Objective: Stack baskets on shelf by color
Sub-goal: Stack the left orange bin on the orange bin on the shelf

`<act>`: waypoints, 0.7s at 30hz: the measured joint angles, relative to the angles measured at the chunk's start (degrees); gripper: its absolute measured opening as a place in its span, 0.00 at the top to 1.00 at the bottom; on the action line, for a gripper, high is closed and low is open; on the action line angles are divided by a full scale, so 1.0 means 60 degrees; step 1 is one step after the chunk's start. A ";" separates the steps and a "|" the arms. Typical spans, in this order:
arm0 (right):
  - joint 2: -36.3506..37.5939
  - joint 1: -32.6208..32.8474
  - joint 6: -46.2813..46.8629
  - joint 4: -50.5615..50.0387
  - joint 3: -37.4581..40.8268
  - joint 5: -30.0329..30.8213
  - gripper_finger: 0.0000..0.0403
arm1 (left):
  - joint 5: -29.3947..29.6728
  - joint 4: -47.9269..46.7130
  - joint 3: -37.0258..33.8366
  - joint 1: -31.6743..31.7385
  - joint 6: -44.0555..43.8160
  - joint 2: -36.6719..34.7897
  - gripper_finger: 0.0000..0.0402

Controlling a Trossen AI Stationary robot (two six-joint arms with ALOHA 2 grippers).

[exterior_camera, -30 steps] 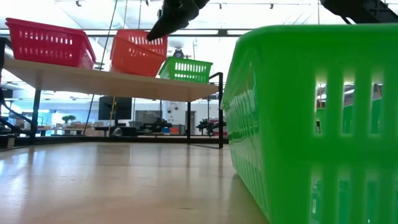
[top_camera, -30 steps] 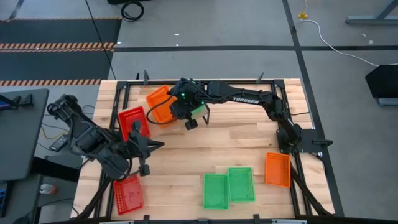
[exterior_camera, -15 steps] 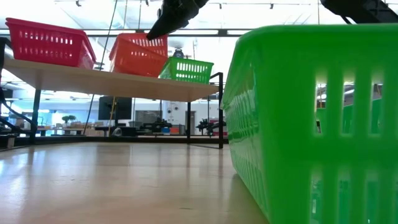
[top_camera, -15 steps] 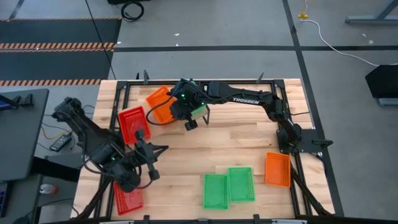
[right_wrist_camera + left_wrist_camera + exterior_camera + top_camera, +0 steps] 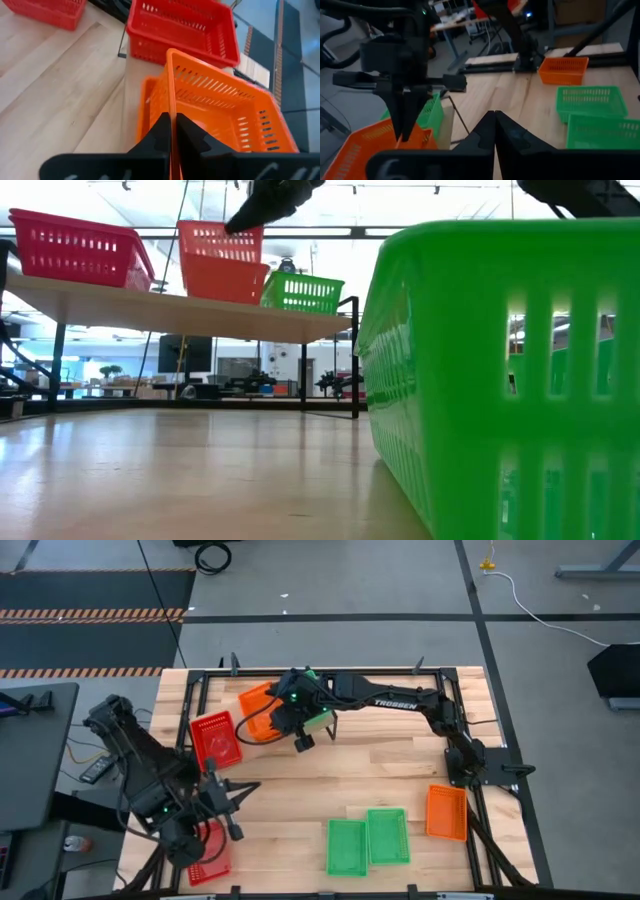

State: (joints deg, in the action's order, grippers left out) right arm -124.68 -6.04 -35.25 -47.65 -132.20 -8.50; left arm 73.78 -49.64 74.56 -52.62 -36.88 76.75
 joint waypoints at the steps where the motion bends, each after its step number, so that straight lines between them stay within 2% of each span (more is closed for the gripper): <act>1: 0.0000 0.0028 -0.0058 0.0081 0.0000 -0.0002 0.96 | 0.0113 0.0023 0.0000 -0.0073 0.0000 0.0000 0.98; 15: 0.0000 0.0053 0.0419 -0.0824 0.0000 -0.0060 0.92 | 0.0204 0.0192 0.0000 -0.0332 0.0000 0.0000 0.98; 21: 0.0000 0.0090 0.0269 -0.0791 0.0000 -0.0326 0.85 | 0.0204 0.0287 0.0000 -0.0332 0.0004 0.0000 0.97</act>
State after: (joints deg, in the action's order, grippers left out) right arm -124.68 -5.50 -33.63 -52.39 -132.20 -10.46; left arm 75.00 -47.92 74.56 -54.61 -36.86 76.75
